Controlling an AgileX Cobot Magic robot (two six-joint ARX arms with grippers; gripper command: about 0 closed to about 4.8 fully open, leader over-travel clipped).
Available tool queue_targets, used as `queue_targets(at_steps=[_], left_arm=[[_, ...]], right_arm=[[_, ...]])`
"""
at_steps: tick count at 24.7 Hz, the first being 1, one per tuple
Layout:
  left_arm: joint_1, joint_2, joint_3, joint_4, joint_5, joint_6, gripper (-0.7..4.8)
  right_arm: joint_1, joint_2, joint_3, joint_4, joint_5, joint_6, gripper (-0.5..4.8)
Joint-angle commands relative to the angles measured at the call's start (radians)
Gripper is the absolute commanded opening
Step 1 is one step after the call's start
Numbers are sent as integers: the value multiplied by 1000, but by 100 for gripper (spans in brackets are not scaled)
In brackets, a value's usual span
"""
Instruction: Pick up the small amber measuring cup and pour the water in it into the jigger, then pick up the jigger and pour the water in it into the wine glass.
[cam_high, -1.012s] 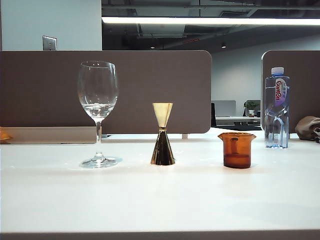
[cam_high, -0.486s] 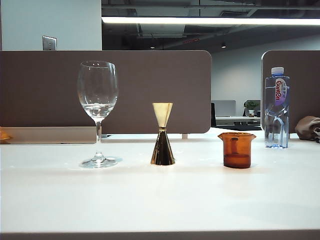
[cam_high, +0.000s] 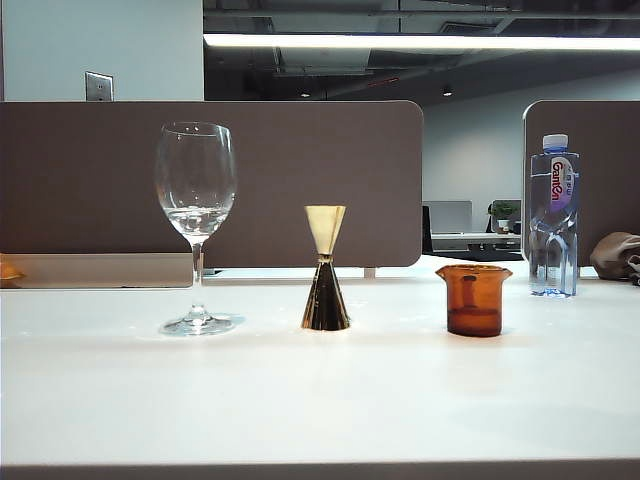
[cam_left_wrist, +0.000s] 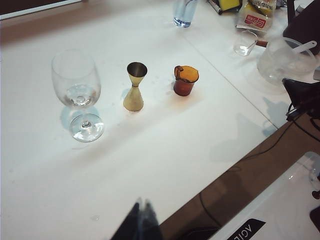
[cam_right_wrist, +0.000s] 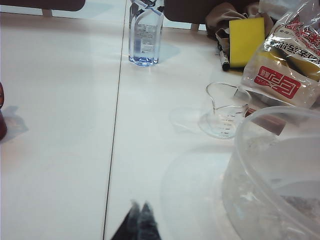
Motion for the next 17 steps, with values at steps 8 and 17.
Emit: queue_targets(at_steps=[8,17], left_arm=[[1,0,2,20,3,6,-2],[1,0,2,19,3,6,-2]], right_arm=[[1,0,-7,2,-2,-2,0],[2,0,56,-52,-8,81,0]])
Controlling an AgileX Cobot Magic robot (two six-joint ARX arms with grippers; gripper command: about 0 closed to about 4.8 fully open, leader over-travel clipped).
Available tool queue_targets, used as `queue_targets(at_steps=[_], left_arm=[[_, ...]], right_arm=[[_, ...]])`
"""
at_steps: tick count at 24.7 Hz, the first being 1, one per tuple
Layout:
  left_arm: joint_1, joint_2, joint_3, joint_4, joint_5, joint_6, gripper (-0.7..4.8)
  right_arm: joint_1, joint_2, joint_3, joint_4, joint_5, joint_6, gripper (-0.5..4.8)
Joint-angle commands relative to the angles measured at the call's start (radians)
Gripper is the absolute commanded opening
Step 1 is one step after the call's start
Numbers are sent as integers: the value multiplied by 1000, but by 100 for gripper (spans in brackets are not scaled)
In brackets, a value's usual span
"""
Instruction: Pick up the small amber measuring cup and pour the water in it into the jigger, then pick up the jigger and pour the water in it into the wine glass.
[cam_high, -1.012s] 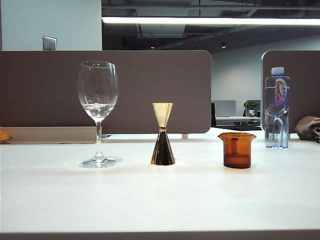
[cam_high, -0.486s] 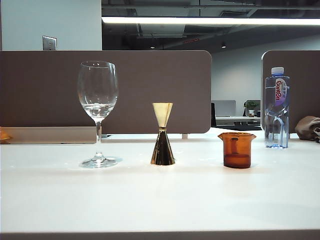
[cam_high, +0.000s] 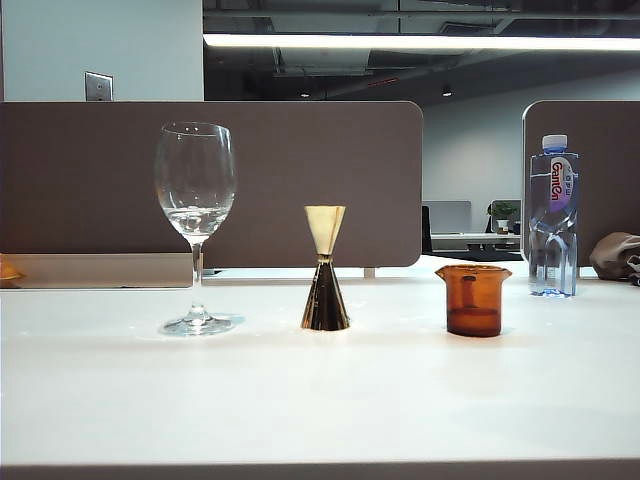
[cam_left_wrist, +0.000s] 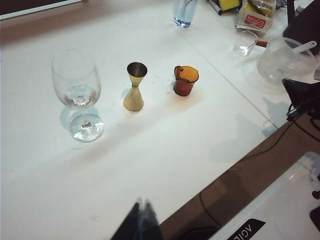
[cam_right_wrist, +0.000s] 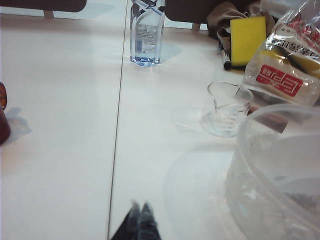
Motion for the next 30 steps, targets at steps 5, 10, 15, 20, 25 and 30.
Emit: queue_targets(at_steps=[5,10,15,20,25,30], left_arm=[[1,0,2,20,3,6,-2],[1,0,2,19,3,6,-2],[1,0,2,20,3,6,-2],[1,0,2,20,3,6,-2],[1,0,2,19,3,6,-2],[1,1,2,19,3,6,-2]], right_arm=[[2,0,249,-127,-2,162,0],[2,1,509,-86,-17,203,0],[1,155,967,-293,9,3,0],[1,461,1330,-622,31,-120,0],[2,764,1484,-769,-125,-118,0],[2,911,1484,-741,-394,-43,0]])
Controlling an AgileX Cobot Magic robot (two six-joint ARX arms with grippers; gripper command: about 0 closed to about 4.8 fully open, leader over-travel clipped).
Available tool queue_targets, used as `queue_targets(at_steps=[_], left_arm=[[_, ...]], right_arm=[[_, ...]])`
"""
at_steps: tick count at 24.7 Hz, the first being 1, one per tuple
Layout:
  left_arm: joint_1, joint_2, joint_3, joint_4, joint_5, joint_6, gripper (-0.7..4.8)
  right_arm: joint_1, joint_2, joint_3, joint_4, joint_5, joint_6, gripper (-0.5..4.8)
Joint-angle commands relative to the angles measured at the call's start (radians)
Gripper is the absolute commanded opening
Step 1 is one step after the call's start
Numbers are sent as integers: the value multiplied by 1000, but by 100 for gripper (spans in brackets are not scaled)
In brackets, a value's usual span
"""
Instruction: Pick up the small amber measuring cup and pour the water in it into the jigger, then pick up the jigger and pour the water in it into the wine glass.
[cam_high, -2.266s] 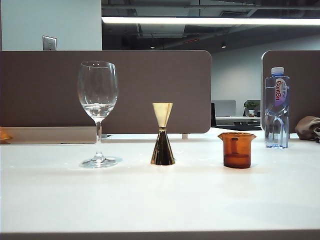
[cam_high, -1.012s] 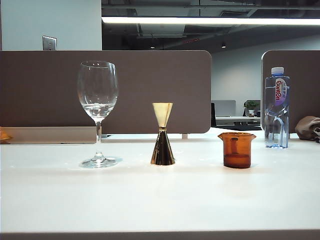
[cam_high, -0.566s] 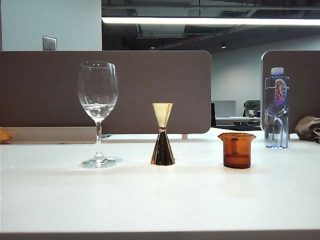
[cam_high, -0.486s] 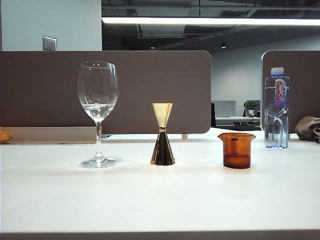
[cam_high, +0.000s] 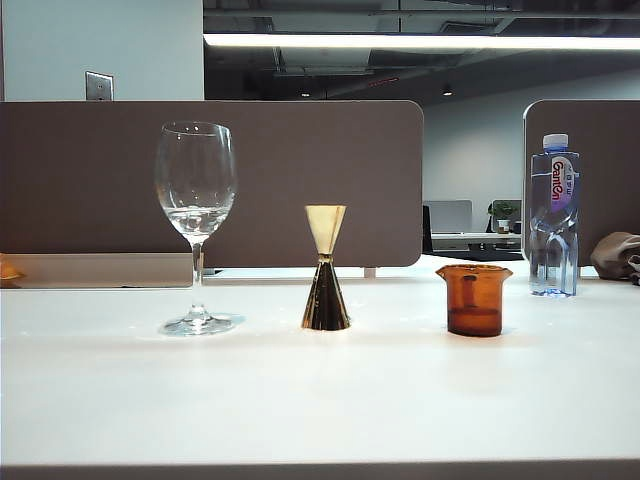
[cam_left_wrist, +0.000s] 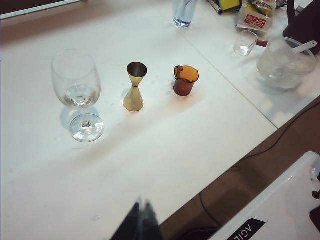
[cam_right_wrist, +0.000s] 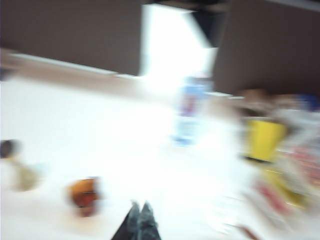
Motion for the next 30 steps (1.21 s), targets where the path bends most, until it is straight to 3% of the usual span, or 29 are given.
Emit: queue_targets(at_steps=[1,8,17,24,30], left_arm=[[1,1,2,19,3,6,-2],[1,1,2,19,3,6,-2],[1,1,2,19,2,6,-2],[1,1,2,19,3,6,-2],[1,0,2,19,2,6,-2]], right_arm=[[2,97,6,40,-223,59,0],[2,328,6,18,-531,132,0],[19,524,-6,-154,-534,157,0],[92,525,-104,-231,-534,108,0],[103,435,-285,-201,-488,93,1]])
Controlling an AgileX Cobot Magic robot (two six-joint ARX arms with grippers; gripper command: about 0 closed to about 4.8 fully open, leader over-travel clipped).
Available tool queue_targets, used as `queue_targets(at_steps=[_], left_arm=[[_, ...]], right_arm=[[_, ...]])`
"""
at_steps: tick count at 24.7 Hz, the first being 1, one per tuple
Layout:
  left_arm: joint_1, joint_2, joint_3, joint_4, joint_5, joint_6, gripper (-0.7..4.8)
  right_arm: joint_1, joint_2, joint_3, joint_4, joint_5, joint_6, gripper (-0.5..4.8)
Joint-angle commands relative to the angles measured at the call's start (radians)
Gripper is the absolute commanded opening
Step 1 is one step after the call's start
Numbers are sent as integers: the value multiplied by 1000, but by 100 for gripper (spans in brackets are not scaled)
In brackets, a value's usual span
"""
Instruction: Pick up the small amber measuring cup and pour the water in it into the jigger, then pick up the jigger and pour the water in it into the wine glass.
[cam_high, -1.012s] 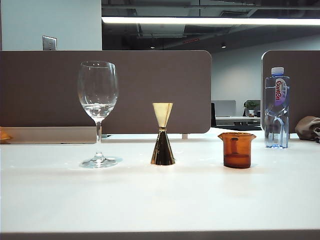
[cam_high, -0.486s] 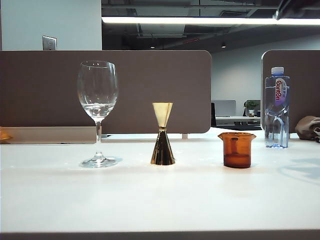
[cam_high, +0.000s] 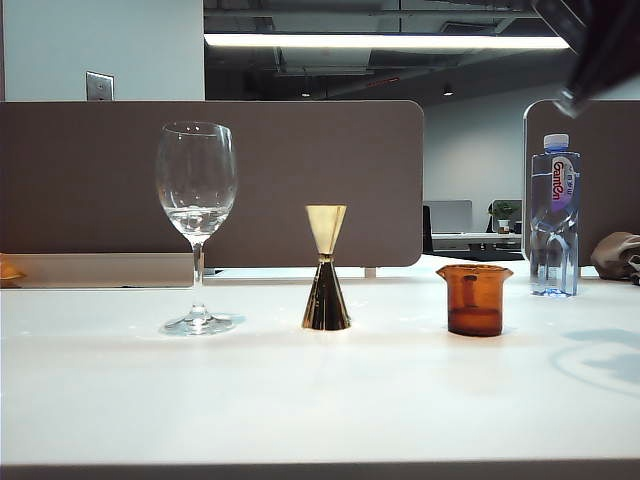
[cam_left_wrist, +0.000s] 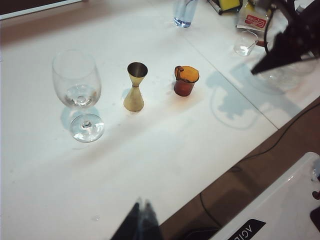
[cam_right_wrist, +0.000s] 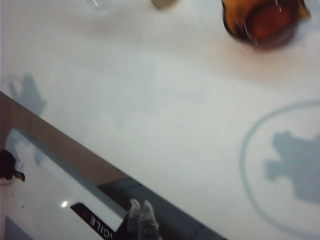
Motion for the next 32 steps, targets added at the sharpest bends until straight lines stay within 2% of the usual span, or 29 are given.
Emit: queue_targets(at_steps=[1,3,5,6,10,19,21,25,28,32], left_arm=[[1,1,2,18,1,5,-2],[1,1,2,18,1,5,-2],[1,1,2,18,1,5,-2],[1,1,2,19,1,5,-2],[1,1,2,18,1,5,-2],[1,1,2,18,1,5,-2],[1,1,2,18,1,5,-2],[1,1,2,18,1,5,-2],[1,1,2,18,1,5,-2],[1,1,2,18,1,5,-2]], right_arm=[[6,-80,-110,43,37,-10,1],[6,-182,-231,121,95,-10,5],[5,-316,-356,269,152,-10,100],[4,-344,-380,301,166,-10,107],[4,-411,-441,503,279,-9,107],[6,-261,-461,735,341,5,123],[6,-249,-499,829,356,39,128],[6,-262,-619,1075,366,116,149],[47,-276,-798,1411,395,154,155],[119,-223,-951,1733,459,151,161]])
